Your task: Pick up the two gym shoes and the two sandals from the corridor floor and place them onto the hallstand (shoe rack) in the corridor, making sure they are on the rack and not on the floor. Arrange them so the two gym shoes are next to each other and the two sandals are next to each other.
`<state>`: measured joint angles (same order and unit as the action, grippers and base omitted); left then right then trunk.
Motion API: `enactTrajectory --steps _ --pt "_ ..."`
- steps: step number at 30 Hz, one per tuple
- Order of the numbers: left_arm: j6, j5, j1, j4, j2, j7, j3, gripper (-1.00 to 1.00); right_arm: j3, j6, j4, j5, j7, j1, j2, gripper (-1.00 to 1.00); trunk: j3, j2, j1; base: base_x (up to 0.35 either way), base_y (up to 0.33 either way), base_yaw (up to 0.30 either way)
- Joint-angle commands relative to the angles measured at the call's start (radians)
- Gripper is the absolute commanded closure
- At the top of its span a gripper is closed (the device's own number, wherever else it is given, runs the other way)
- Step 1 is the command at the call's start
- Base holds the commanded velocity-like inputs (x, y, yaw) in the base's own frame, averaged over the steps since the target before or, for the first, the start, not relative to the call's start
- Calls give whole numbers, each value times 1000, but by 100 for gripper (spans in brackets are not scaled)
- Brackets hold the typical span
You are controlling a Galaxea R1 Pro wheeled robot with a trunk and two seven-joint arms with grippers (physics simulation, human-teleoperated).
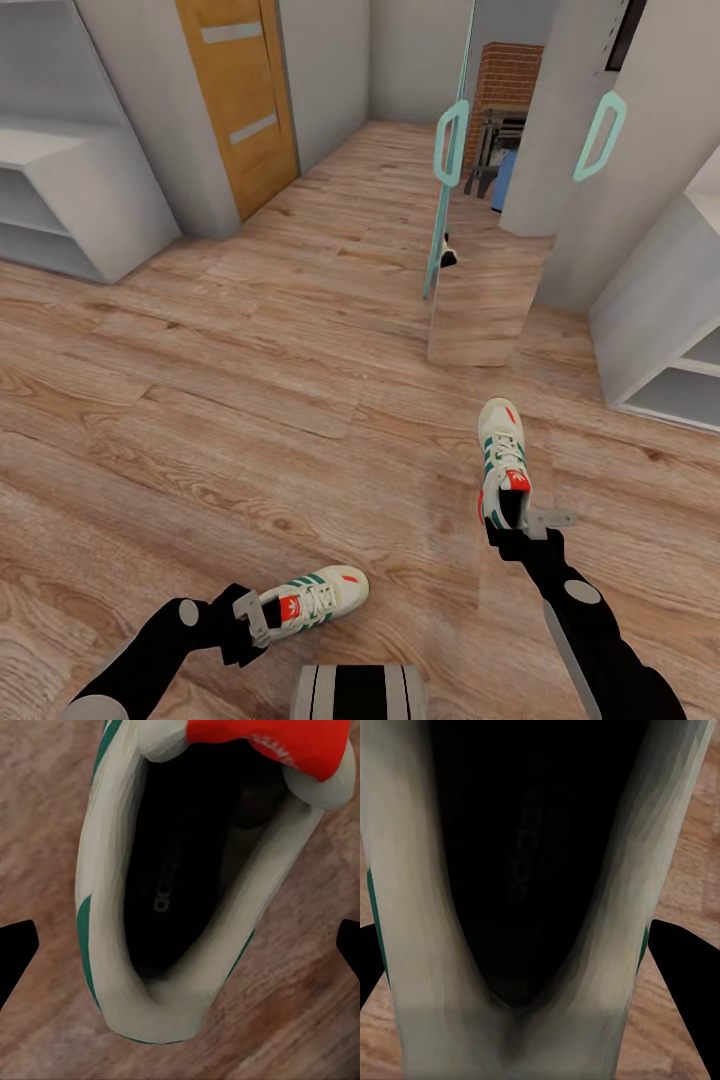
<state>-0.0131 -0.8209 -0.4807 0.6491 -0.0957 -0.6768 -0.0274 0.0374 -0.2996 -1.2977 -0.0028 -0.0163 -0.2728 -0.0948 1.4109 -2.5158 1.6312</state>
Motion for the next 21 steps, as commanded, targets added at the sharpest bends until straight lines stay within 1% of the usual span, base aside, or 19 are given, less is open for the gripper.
enactTrajectory --steps 1,3,8,15,21 --pt "-2 -11 0 3 0 -3 -2 -100 -1 -6 -2 0 -2 0 0 100 1 0 0 0 0 0" --pt "-4 -22 -1 4 0 -3 -2 -100 -1 -6 -2 0 -2 0 0 100 1 0 0 0 0 0" --pt "-8 -71 -1 13 11 -1 0 -100 -1 -6 -2 0 -2 0 0 100 1 0 0 0 0 0" --pt "-9 -77 0 44 13 -1 0 -100 -1 -6 -2 0 -2 0 0 100 28 -2 3 0 0 0" --pt "-10 -78 1 56 13 -1 0 -100 -1 -6 -2 0 -2 0 0 100 28 -2 3 0 0 0"
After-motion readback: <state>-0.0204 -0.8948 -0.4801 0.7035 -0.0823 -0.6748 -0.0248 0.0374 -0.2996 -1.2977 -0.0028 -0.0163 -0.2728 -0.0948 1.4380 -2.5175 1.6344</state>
